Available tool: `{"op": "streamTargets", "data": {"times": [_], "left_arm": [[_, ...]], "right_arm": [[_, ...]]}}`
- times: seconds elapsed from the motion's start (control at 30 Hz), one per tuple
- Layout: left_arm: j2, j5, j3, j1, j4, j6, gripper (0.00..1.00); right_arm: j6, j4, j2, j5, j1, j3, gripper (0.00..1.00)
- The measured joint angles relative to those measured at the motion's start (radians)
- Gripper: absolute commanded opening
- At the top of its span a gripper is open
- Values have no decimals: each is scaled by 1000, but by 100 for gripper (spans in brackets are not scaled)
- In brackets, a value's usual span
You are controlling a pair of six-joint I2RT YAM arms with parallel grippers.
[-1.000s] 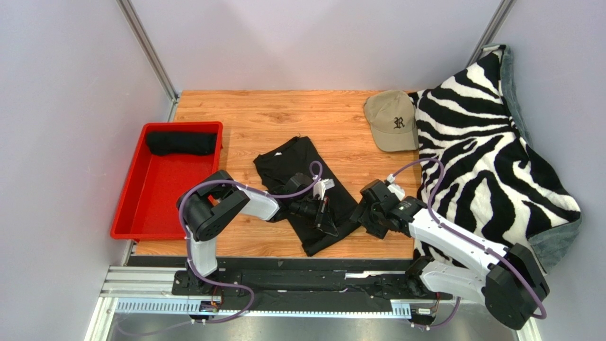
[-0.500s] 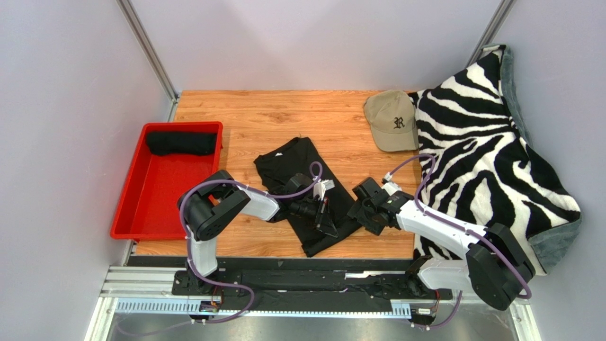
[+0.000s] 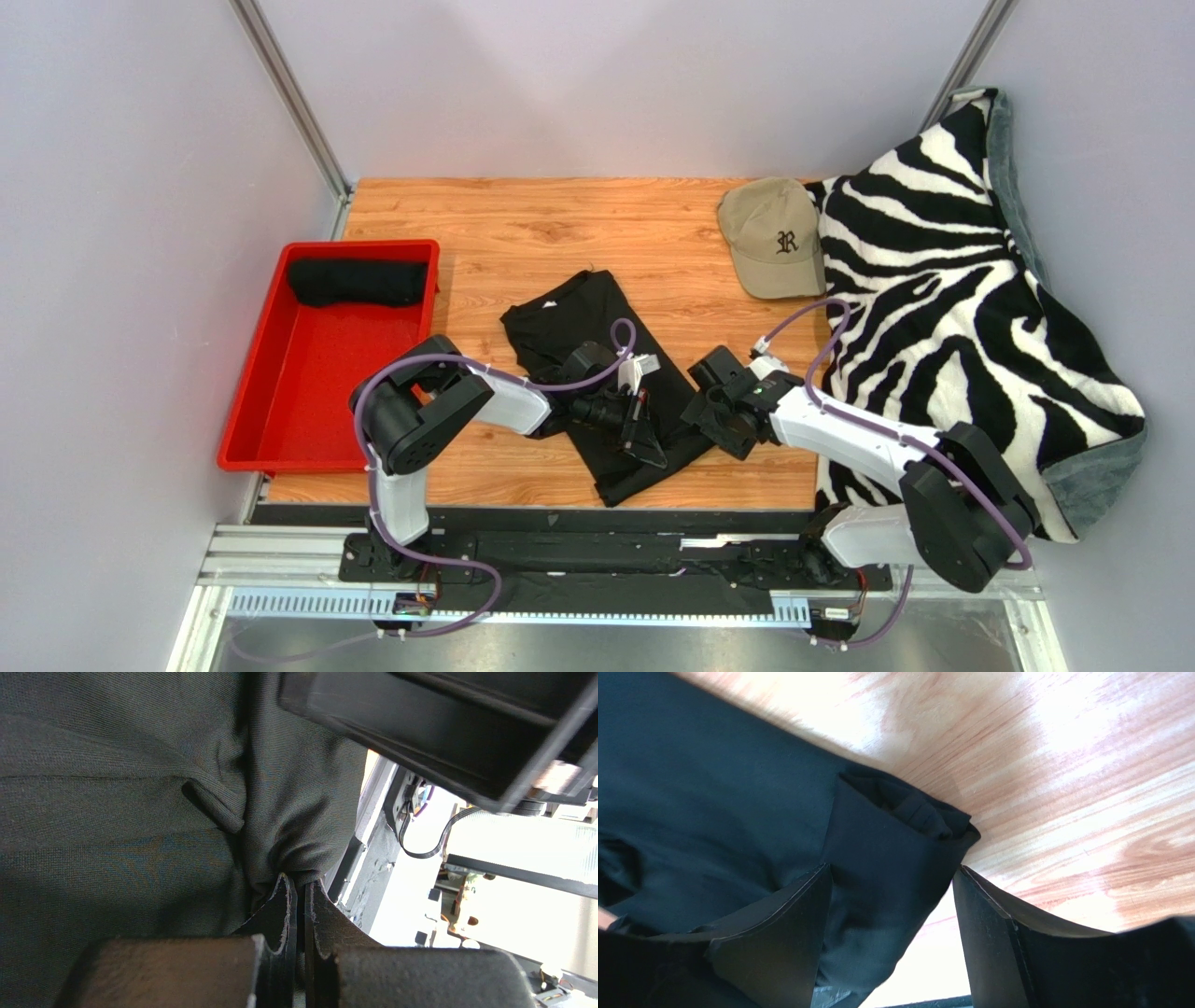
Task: Roll the t-shirts
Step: Roll the T-shirt to the center of the board.
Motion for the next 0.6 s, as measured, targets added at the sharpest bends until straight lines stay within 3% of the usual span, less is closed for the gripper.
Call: {"op": "streamTargets", "data": {"times": [0.07,0.13,0.17,0.33,0.6], "left_arm": [[0,0,0,0,0,0,0],[0,0,0,0,-1,1,0],[0,0,0,0,-1,1,0],[0,0,0,0,-2,4,0],[-7,-6,1,0,-11,42,8]], "right_arm": [[-2,1,25,1,-5,5,63],[-5,0,37,1,-9,8,49],[-6,-5,45,1,-13,13,35],[-7,-51,58,2,-28,48,3],[-2,-236,152,-1,-41,175,0]]}}
